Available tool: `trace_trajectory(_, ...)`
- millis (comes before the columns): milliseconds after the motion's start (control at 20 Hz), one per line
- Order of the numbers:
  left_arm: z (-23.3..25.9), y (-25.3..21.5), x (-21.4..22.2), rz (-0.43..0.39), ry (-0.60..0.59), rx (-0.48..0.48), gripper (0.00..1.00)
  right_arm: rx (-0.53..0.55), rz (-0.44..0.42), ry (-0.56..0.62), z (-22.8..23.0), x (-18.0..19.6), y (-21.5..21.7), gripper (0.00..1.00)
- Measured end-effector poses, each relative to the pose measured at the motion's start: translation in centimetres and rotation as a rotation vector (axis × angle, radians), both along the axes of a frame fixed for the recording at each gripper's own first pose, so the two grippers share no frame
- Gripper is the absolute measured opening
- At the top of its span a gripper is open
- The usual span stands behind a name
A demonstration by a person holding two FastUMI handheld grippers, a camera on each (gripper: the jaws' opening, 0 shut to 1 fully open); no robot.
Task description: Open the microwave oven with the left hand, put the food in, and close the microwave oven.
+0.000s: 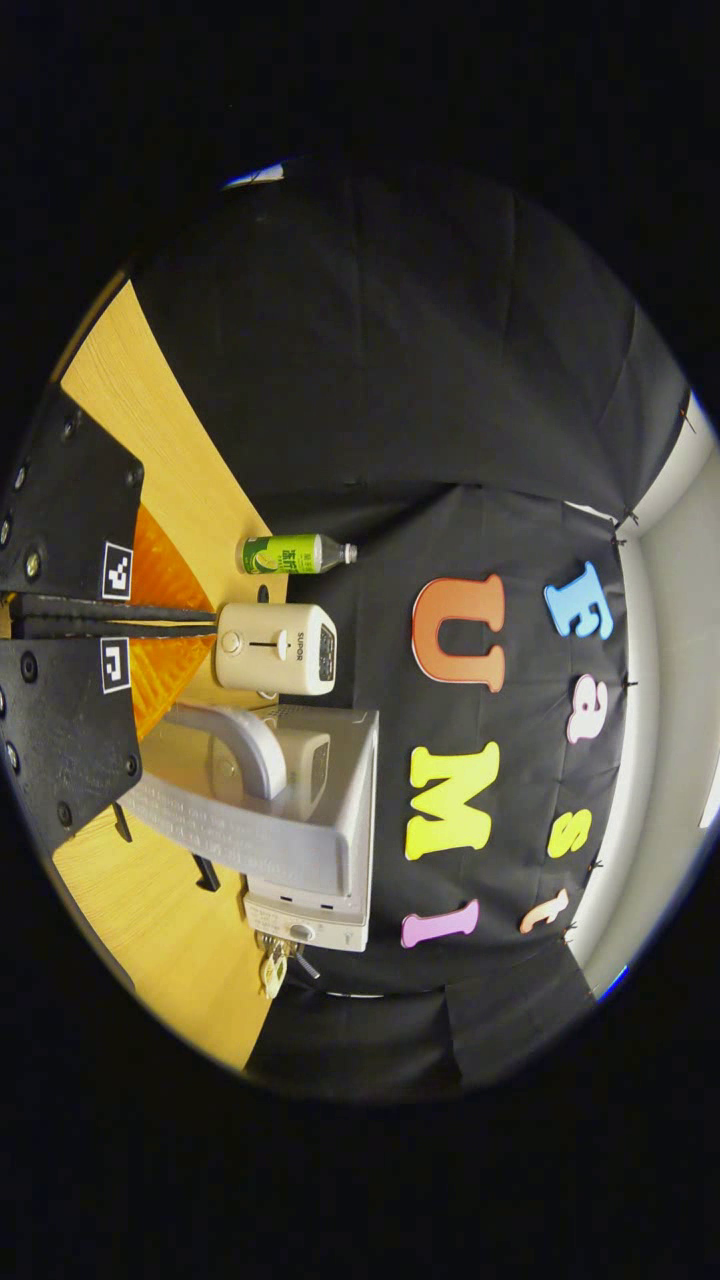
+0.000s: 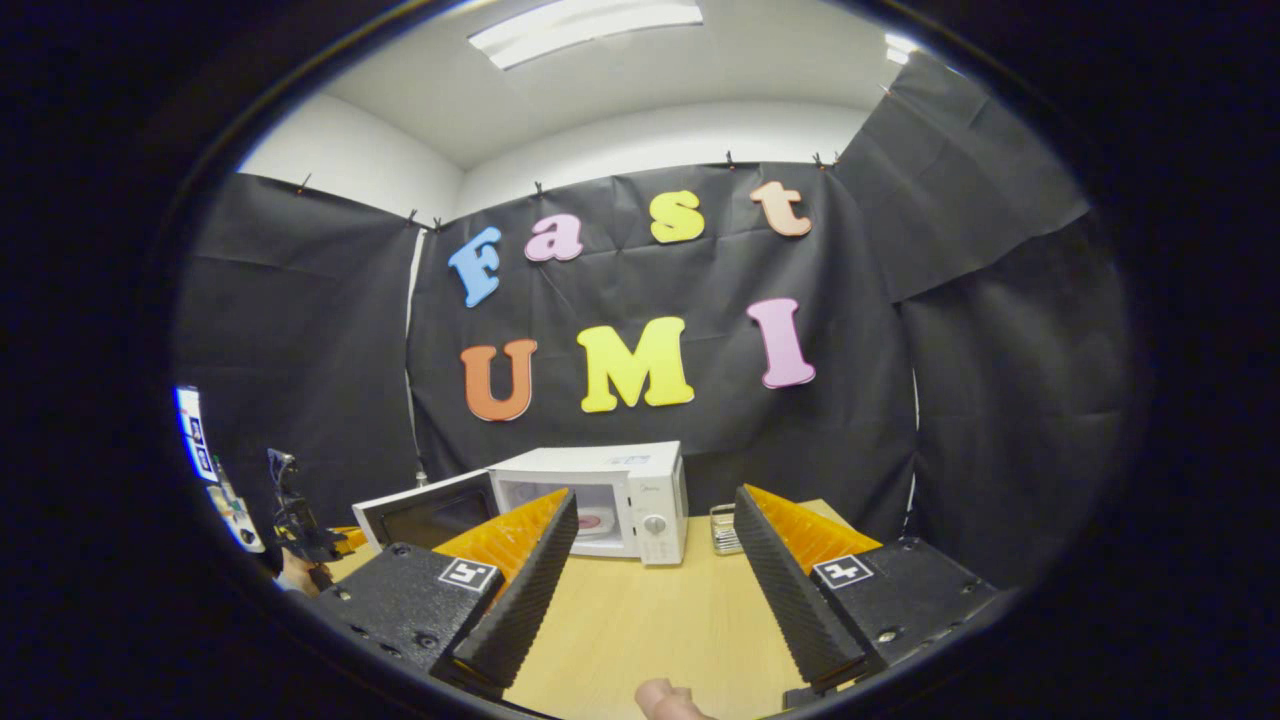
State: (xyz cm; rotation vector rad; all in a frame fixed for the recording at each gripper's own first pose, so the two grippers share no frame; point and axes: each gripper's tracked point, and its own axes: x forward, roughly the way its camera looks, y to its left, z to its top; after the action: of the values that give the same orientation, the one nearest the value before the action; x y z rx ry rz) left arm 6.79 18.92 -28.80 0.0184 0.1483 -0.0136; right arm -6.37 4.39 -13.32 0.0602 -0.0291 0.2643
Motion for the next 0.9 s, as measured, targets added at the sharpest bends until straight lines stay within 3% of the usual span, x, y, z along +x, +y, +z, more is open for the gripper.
trace_trajectory(50,0.0,-0.2,0.0,0.001,-0.012,0.018,0.00,0.004,-0.003,-0.001,0.2,-0.1,-0.1,0.99)
trace_trajectory(300,0.6,-4.8,-0.7,-0.103,-0.034,-0.059,0.00,0.009,-0.017,0.003,0.5,-0.5,-0.8,0.99)
trace_trajectory(400,0.0,-7.1,-0.3,-0.134,-0.016,-0.051,0.00,-0.001,-0.021,0.003,0.5,-0.7,-0.9,0.99)
trace_trajectory(450,-0.1,-8.2,-0.2,-0.149,-0.014,-0.035,0.00,-0.007,-0.022,0.001,0.6,-0.9,-1.0,0.89)
trace_trajectory(900,0.3,-18.4,0.8,-0.270,-0.051,-0.001,0.00,-0.025,-0.023,-0.028,1.6,-2.5,-1.6,0.89)
